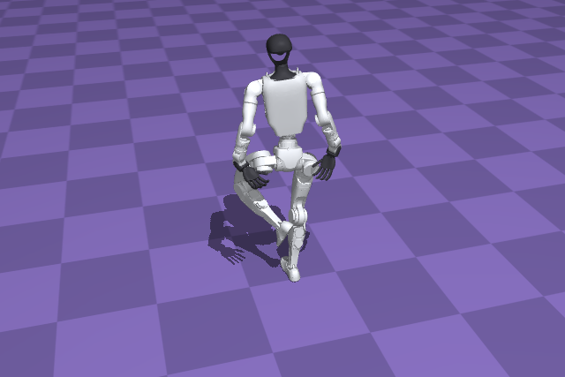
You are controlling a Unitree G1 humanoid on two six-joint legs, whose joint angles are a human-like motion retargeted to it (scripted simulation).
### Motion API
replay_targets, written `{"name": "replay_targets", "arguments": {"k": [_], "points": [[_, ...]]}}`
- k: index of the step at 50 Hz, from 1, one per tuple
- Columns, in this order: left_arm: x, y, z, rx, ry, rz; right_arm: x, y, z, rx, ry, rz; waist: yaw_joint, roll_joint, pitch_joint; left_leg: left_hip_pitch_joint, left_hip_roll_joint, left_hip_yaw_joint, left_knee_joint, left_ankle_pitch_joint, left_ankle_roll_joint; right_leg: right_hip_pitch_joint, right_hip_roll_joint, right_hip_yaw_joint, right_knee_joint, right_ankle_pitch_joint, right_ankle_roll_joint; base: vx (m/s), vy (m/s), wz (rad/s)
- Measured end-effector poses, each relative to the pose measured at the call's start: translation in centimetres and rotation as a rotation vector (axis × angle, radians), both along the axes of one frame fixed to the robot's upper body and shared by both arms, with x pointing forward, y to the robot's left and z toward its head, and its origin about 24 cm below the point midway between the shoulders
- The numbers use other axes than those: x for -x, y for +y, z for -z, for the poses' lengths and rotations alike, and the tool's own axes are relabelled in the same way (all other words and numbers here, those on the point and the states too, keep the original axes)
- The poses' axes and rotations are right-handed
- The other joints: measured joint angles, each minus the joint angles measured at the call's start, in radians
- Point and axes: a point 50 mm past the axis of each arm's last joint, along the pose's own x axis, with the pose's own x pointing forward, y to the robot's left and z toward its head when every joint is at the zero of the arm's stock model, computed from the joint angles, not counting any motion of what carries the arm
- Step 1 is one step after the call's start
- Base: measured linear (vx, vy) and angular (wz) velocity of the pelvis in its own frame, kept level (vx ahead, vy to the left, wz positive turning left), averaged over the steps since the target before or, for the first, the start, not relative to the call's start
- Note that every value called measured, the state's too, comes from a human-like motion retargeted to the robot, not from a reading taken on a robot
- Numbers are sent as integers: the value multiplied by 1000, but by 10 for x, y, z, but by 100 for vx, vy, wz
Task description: Kungfu
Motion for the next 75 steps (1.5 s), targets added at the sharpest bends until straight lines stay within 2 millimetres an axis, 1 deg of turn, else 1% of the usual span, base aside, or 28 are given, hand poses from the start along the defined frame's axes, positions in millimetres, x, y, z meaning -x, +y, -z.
{"name": "replay_targets", "arguments": {"k": [5, 7, 10, 15, 19, 22, 25, 27, 30, 35, 38, 40, 42, 45, 47, 48, 50, 51, 52, 53, 55, 57, 58, 60, 62, 65, 67, 75], "points": [[-8, 11, 1, -24, 11, 57, 5, 3, 0, 5, 6, 18, 0, -8, -2, 16, -4, 6, -8, -1, -3, 5, -10, -14, -3, -13, 14, 0, 0, 0], [-20, 25, 2, -62, 7, 149, 9, 5, 0, 2, 20, 37, 5, -17, -1, 19, -12, 7, -11, -1, -3, 9, -20, -23, -4, -16, 22, 0, 0, 0], [-53, 60, 0, -231, -53, 306, 19, 10, 2, 12, 64, 87, 13, -34, -1, 21, -14, 7, -18, -1, 5, 17, -23, -24, -8, -21, 19, 3, -4, 8], [-144, 117, -16, -632, -355, 369, 39, 19, 8, 131, 141, 186, 24, -60, 2, 4, 1, -9, -48, 4, 30, 27, -16, -18, -3, -33, 14, 4, -7, 1], [-240, 129, -47, -797, -725, 140, 52, 17, 13, 295, 152, 255, 35, -51, 15, -29, 34, -42, -121, 13, 62, 47, 14, -6, -4, -40, 10, 3, -2, -29], [-321, 109, -84, -716, -1047, -112, 54, 15, 17, 427, 130, 361, 48, -33, 31, -63, 47, -74, -213, 30, 92, 65, 37, 15, -6, -42, 13, 4, 5, -54], [-393, 66, -139, -500, -1404, -276, 51, 13, 20, 516, 111, 527, 55, -19, 33, -93, 38, -89, -341, 47, 132, 72, 45, 47, -5, -42, 24, 8, 12, -68], [-429, 28, -183, -320, -1640, -313, 42, 10, 22, 536, 82, 670, 59, -10, 33, -116, 14, -115, -444, 64, 149, 73, 47, 77, -3, -43, 31, 7, 14, -83], [-457, -28, -252, -35, -1946, -314, 17, 2, 26, 500, -10, 865, 61, 8, 31, -142, -11, -164, -602, 103, 187, 71, 50, 126, 2, -44, 42, 7, 14, -102], [-458, -99, -335, 410, -2248, -320, -54, -17, 29, 373, -245, 1078, 41, 69, 36, -150, -4, -253, -871, 209, 239, 60, 65, 221, 18, -47, 61, 7, 20, -135], [-448, -125, -358, 652, -2273, -389, -114, -24, 23, 221, -413, 1151, 41, 116, 53, -117, -16, -346, -1039, 267, 226, 47, 65, 292, 33, -47, 80, 13, 33, -195], [-442, -138, -363, 786, -2241, -446, -160, -21, 14, 79, -507, 1171, 53, 148, 77, -59, -9, -405, -1160, 305, 177, 33, 66, 349, 55, -48, 97, 7, 43, -258], [-437, -146, -360, 894, -2182, -502, -206, -11, 1, -91, -581, 1163, 81, 178, 108, 34, -2, -469, -1291, 348, 89, 6, 73, 409, 96, -57, 110, 2, 52, -315], [-431, -157, -341, 995, -2046, -586, -271, 16, -28, -359, -658, 1076, 145, 214, 157, 191, 27, -524, -1466, 402, -31, -79, 109, 516, 221, -82, 142, -5, 64, -367], [-427, -165, -319, 1041, -1920, -622, -309, 43, -52, -532, -687, 974, 162, 217, 175, 229, 69, -400, -1502, 174, 43, -189, 119, 536, 350, -113, 206, -19, 66, -325], [-424, -169, -305, 1061, -1850, -633, -324, 57, -64, -614, -696, 912, 162, 213, 180, 231, 117, -247, -1463, 60, 91, -262, 100, 491, 422, -122, 253, -30, 57, -274], [-421, -180, -273, 1073, -1694, -624, -346, 91, -90, -776, -707, 774, 137, 220, 159, 38, 199, -212, -1257, 9, 105, -489, 54, 263, 605, -117, 290, -38, 47, -234], [-420, -185, -257, 1076, -1606, -606, -354, 108, -103, -838, -720, 715, 144, 166, 183, 2, 133, -215, -1230, -14, 119, -575, -6, 206, 668, -125, 297, -70, 32, -187], [-419, -190, -240, 1078, -1507, -590, -362, 125, -114, -893, -722, 670, 135, 155, 210, -41, 113, -222, -1188, -46, 129, -631, -65, 88, 712, -144, 288, -87, 22, -71], [-417, -194, -220, 1076, -1389, -579, -369, 140, -124, -935, -702, 654, 92, 230, 244, -97, 185, -236, -1116, -96, 131, -626, -123, -150, 716, -184, 245, -62, 21, -16], [-404, -216, -178, 1073, -1087, -683, -372, 161, -127, -957, -584, 651, 110, 213, 253, -181, 234, -167, -983, -175, 158, -686, -247, -359, 759, -266, 147, -25, 19, -70], [-386, -241, -159, 1151, -829, -859, -370, 175, -130, -1026, -488, 696, 109, 140, 231, -232, 186, -103, -937, -196, 166, -839, -320, -275, 844, -281, 175, -15, 11, -43], [-378, -249, -153, 1178, -753, -920, -370, 178, -133, -1066, -463, 713, 95, 118, 243, -248, 142, -98, -928, -198, 168, -903, -304, -181, 880, -291, 236, -26, 15, 23], [-372, -253, -148, 1185, -723, -928, -369, 183, -137, -1119, -422, 690, 67, 138, 274, -303, 121, -131, -890, -206, 165, -958, -302, -185, 906, -311, 225, -30, 21, 2], [-373, -251, -147, 1148, -797, -845, -367, 183, -135, -1116, -421, 641, 78, 154, 287, -339, 153, -121, -851, -221, 167, -996, -351, -230, 923, -290, 199, -20, 24, -85], [-377, -246, -147, 1095, -889, -735, -368, 177, -132, -1052, -471, 607, 76, 164, 298, -378, 165, -117, -824, -228, 166, -1059, -298, -186, 936, -286, 208, -17, 18, -65], [-378, -246, -148, 1091, -886, -703, -369, 177, -132, -1024, -506, 608, 71, 167, 308, -391, 165, -118, -814, -230, 168, -1073, -305, -187, 930, -273, 204, -10, 10, -32], [-391, -241, -164, 1108, -925, -688, -376, 163, -137, -991, -601, 543, 71, 176, 317, -366, 144, -118, -855, -215, 161, -1042, -286, -163, 848, -241, 219, -1, 13, -12]]}}
